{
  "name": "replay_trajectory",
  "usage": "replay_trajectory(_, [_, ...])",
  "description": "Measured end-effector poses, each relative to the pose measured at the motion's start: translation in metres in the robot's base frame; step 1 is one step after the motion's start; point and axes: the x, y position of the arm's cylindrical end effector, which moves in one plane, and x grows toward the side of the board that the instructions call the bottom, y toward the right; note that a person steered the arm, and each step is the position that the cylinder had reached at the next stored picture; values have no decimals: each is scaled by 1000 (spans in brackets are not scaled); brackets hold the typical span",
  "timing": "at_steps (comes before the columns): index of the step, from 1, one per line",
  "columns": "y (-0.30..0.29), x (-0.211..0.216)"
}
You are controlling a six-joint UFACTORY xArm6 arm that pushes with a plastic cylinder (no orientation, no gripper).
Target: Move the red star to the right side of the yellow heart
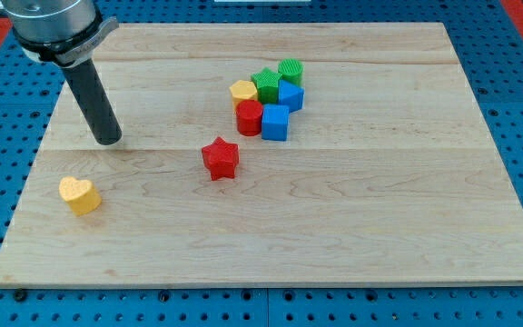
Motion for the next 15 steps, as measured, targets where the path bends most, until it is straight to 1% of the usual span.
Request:
replay_trajectory(1, [6, -8])
replay_trajectory(2, [65, -9])
replay_trajectory(4, [194, 6])
replay_trajectory(5, [183, 22])
replay_trajectory(6, [151, 29])
replay_trajectory(7, [89, 37])
replay_trajectory(8, [175, 34])
replay_trajectory(9, [190, 58])
replay_trajectory(10, [110, 63])
replay_trajectory(11, [63, 63])
replay_trajectory(12, [164, 63])
replay_trajectory(13, [308, 53])
replay_trajectory(14, [353, -28])
replay_trajectory(15, [377, -114])
